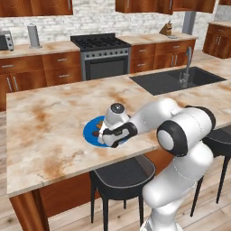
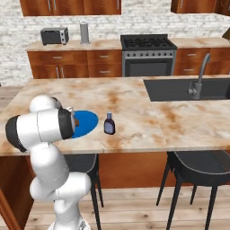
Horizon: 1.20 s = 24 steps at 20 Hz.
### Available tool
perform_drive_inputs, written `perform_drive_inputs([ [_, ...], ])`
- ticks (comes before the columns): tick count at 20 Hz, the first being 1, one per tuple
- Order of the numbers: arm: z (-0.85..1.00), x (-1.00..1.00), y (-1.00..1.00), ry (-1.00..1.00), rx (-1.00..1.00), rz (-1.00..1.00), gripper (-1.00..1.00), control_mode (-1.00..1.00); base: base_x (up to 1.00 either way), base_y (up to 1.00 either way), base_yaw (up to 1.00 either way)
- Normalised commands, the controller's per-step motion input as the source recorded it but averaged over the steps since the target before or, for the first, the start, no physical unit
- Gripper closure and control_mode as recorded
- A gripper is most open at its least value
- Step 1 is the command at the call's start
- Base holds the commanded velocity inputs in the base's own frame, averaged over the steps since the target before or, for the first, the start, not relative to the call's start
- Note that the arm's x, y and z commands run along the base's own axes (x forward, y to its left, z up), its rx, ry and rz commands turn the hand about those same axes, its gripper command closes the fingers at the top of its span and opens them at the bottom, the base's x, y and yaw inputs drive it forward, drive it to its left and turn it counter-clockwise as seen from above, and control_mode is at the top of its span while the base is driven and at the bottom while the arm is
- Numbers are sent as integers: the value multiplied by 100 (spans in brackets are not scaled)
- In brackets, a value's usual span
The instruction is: Move the hot dog bun to the plate on the dining table and place the condiment next to that plate. Then navigate to the fridge and take the sausage and place it on the plate as well.
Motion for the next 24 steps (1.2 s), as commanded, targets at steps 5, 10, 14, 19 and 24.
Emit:
perform_drive_inputs([
  [5,-31,36,0,0,-1,0,100,-100,0,0,0],
  [10,-10,5,-3,-2,-1,0,-100,-100,0,0,0],
  [14,5,-6,-14,-4,0,0,-100,-100,0,0,0],
  [19,48,-2,-15,0,0,0,-100,-100,0,0,0],
  [24,100,-10,-2,0,0,0,-100,-100,0,0,0],
])
